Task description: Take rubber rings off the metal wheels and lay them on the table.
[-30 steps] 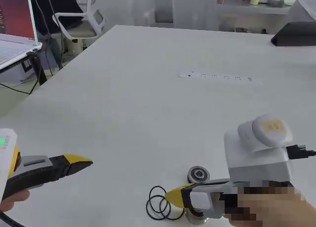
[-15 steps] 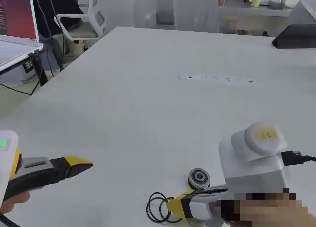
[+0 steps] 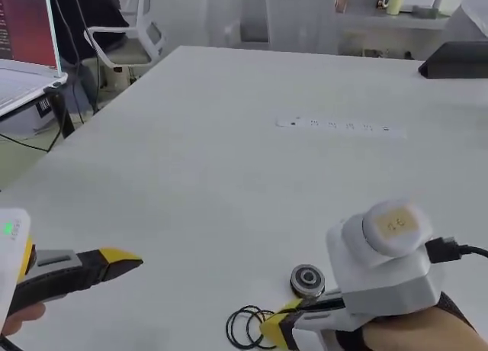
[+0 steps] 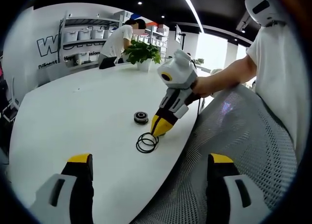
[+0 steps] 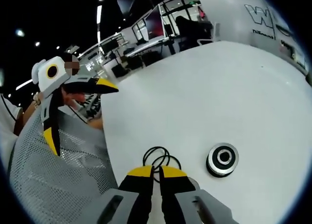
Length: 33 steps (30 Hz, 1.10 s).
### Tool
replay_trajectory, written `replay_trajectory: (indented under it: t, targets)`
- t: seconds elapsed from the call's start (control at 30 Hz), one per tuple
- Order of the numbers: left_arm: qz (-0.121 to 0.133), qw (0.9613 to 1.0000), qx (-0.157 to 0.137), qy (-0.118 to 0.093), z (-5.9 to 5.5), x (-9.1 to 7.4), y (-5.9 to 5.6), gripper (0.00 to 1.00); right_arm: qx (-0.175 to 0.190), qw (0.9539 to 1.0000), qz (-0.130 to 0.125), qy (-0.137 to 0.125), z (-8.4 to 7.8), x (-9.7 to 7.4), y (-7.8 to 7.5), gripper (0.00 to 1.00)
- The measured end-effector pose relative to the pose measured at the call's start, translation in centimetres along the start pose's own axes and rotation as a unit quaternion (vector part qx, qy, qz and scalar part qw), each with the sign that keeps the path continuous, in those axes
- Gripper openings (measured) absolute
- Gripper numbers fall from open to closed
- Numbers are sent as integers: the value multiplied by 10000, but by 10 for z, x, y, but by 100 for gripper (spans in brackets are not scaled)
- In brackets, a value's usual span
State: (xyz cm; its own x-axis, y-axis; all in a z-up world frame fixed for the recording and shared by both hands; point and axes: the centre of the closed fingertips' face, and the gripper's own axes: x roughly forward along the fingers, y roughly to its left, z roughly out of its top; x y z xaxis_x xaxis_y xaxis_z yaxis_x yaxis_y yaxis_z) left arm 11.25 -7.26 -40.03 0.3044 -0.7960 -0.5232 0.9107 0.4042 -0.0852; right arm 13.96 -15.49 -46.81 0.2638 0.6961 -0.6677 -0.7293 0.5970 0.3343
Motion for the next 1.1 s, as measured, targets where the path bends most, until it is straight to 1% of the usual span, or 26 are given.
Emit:
replay_trajectory:
  t: [0.33, 0.43, 0.53, 0.63, 0.7, 0.8, 0.97, 1.1]
  targets:
    - [-23, 10000, -18, 25, -1, 0, 0, 96, 24, 10000, -41, 16, -1, -4, -4, 1]
    - [-12, 10000, -27, 26, -1, 0, 0, 96, 37, 10000, -71, 46, -2, -4, -5, 1]
    - [-8, 10000, -34, 21, -1, 0, 0, 96, 16, 9999, -42, 95, -3, -4, -4, 1]
    - [-7, 10000, -38, 23, -1, 0, 0, 96, -121, 9998, -88, 120, -3, -4, -3, 2]
    - [-1, 10000, -60, 34, -2, 0, 0, 96, -282, 9994, -153, 115, -2, -4, -3, 4]
    - [17, 10000, -66, 13, -2, 0, 1, 96, -384, 9990, -188, 140, -2, -5, -4, 5]
    - [21, 10000, -71, 22, -2, 0, 1, 96, -361, 9991, -191, 70, 2, -8, -6, 5]
    - [27, 10000, -45, 18, -1, 0, 1, 96, -343, 9991, -232, -51, 8, -13, -9, 5]
